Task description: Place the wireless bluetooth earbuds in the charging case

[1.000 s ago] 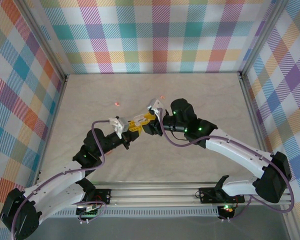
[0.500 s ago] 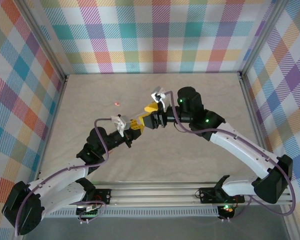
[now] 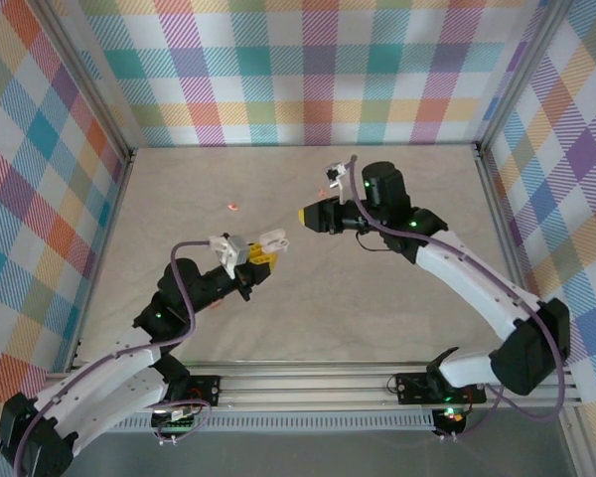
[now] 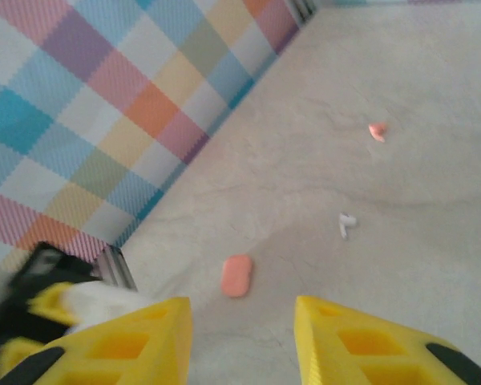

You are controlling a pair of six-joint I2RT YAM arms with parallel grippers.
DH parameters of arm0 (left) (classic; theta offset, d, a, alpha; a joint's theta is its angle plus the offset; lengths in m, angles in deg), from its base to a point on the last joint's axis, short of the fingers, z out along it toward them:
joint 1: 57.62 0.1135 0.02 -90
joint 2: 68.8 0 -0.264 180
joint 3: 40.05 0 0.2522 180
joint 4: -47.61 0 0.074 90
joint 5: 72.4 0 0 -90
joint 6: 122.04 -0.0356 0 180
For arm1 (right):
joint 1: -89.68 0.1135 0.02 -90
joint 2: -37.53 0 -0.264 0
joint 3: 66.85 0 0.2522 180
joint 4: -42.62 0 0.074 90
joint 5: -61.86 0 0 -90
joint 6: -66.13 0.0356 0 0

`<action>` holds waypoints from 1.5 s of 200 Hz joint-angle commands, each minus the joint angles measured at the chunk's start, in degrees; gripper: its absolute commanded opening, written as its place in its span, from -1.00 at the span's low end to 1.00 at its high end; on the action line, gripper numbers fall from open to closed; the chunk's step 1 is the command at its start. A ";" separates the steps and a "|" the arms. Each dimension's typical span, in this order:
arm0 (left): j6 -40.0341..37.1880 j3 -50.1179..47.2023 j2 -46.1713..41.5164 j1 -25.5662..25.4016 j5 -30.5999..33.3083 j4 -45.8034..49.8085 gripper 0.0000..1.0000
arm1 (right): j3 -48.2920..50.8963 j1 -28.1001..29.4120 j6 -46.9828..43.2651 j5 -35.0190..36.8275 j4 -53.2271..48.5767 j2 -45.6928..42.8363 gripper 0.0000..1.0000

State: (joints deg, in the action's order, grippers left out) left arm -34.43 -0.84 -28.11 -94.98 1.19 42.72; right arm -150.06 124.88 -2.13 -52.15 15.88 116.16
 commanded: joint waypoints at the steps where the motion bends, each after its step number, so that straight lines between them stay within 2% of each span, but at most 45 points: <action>1: -2.16 1.62 -4.78 0.01 1.56 8.71 -1.00 | -0.43 -0.22 0.85 0.91 -3.03 5.64 -0.30; 20: -3.11 1.38 -8.67 0.01 2.98 14.40 -1.00 | -4.71 0.50 0.00 1.37 -6.25 12.43 -0.37; 55: -4.09 1.09 -15.55 0.01 5.10 22.57 -1.00 | -18.06 4.77 -3.58 6.69 -14.74 27.21 -0.38; 120: -4.64 1.18 -24.21 0.01 7.63 30.09 -1.00 | -49.67 8.55 -11.83 10.54 -26.94 54.06 -0.48; 161: -4.95 2.56 -25.56 0.01 8.21 33.44 -1.00 | -69.32 11.04 -11.29 19.08 -39.05 66.38 -0.27; 196: -4.98 2.81 -26.64 0.02 8.27 34.05 -1.00 | -71.41 12.87 -11.16 22.22 -37.51 69.51 -0.12; 255: -4.24 2.15 -28.20 0.01 7.78 36.50 -1.00 | -73.99 13.64 -10.93 21.64 -37.40 72.64 -0.09; 300: -3.85 1.72 -29.30 0.01 7.98 36.76 -1.00 | -74.31 14.72 -11.02 25.87 -37.46 74.35 0.01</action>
State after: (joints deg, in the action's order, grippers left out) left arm -38.91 0.19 -56.65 -94.98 8.73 79.48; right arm -222.49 139.09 -12.73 -29.14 -20.33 188.94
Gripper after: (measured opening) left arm 0.175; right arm 0.496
